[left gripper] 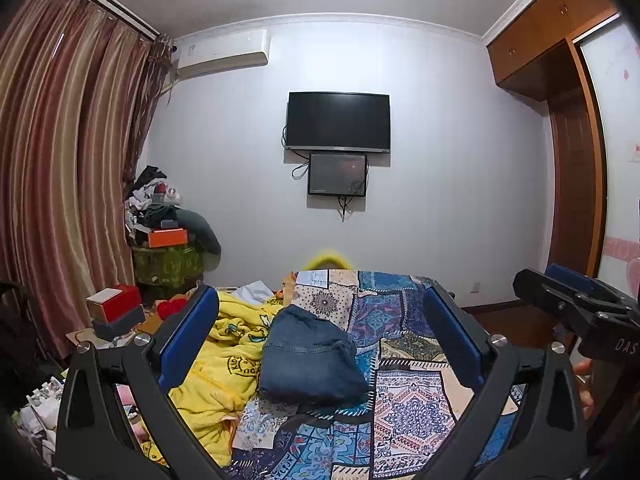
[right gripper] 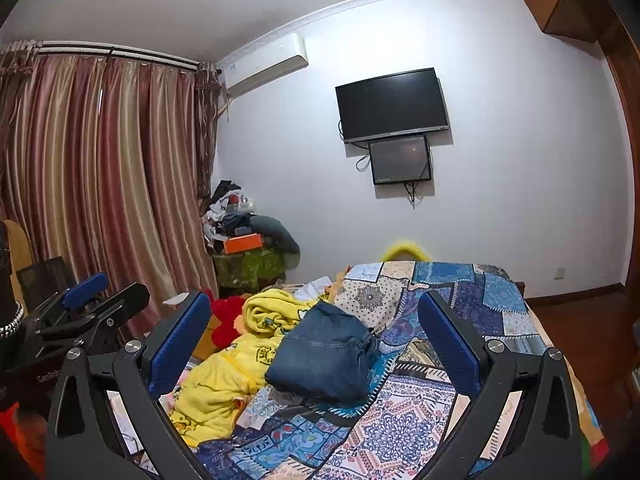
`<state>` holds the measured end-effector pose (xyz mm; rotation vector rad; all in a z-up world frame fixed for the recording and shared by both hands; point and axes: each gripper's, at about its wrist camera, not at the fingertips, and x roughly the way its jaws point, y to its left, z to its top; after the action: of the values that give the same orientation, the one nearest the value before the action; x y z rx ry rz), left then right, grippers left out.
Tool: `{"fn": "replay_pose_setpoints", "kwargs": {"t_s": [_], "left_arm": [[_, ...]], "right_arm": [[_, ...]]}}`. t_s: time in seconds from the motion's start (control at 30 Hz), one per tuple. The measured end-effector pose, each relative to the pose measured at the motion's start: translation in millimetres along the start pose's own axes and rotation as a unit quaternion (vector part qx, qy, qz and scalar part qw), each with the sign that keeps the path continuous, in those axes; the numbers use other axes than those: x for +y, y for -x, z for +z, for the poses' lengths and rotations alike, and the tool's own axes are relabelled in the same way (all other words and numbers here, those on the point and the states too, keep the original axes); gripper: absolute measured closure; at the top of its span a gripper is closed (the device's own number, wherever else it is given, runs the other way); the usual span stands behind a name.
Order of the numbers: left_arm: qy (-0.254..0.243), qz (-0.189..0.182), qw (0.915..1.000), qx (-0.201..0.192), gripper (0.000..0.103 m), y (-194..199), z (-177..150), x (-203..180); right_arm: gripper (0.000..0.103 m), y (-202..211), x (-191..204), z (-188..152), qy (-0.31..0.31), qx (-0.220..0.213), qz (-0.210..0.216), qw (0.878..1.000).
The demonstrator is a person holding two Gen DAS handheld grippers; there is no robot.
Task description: Fold large clothes
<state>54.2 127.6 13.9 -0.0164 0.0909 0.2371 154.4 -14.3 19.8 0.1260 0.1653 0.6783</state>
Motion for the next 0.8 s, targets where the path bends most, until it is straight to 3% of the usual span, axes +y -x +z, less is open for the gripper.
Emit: {"fn": "replay_pose_setpoints", "kwargs": {"t_s": [0.8], "left_arm": [[0.012,-0.007,0.9998,0.012,0.001,-6.9,-2.1,-1.7]], "right_arm": [[0.0,0.8,-2.5,5.3,0.0,0.01,-0.008,1.0]]}}
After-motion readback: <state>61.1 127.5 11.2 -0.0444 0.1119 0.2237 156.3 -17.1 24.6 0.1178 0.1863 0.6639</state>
